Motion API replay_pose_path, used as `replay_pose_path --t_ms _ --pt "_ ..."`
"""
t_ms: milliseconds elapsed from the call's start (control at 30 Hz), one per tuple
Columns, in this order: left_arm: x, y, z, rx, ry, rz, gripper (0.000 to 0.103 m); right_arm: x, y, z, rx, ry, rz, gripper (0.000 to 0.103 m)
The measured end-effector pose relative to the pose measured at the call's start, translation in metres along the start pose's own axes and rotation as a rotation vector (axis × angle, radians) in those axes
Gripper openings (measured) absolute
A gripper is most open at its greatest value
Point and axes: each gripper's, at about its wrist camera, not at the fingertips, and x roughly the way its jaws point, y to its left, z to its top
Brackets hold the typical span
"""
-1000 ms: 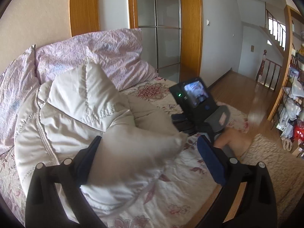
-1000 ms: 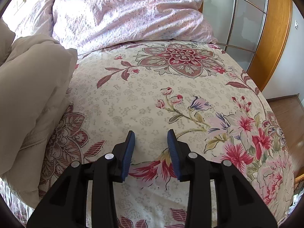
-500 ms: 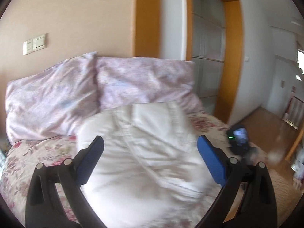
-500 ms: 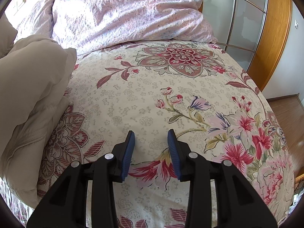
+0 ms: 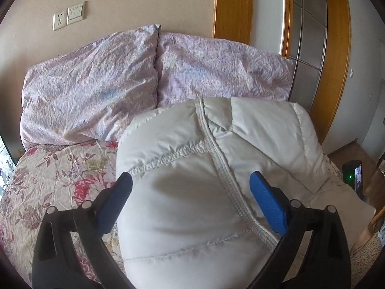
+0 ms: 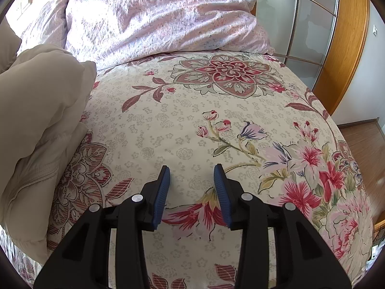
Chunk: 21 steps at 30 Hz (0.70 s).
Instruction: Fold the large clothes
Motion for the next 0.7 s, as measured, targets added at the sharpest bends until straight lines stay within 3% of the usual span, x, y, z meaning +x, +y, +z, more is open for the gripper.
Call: replay_pose_path --t_ms 100,600,667,700 --pt "0.015 -0.007 -0.008 0.022 0.031 0.014 0.098 0.0 0.0 0.0 0.0 0.0 0.0 0.04" --pt "0.068 -0.037 -0.031 0.106 0.027 0.035 0.099 -0.001 0.0 0.0 -0.001 0.001 -0.003 0.041" --pt "0.078 -0.035 -0.033 0.088 0.031 0.031 0.1 0.0 -0.001 0.0 0.001 0.001 -0.009 0.044" --pt "0.082 -0.035 -0.034 0.085 0.03 0.036 0.1 0.0 -0.002 0.0 0.007 0.003 -0.031 0.053"
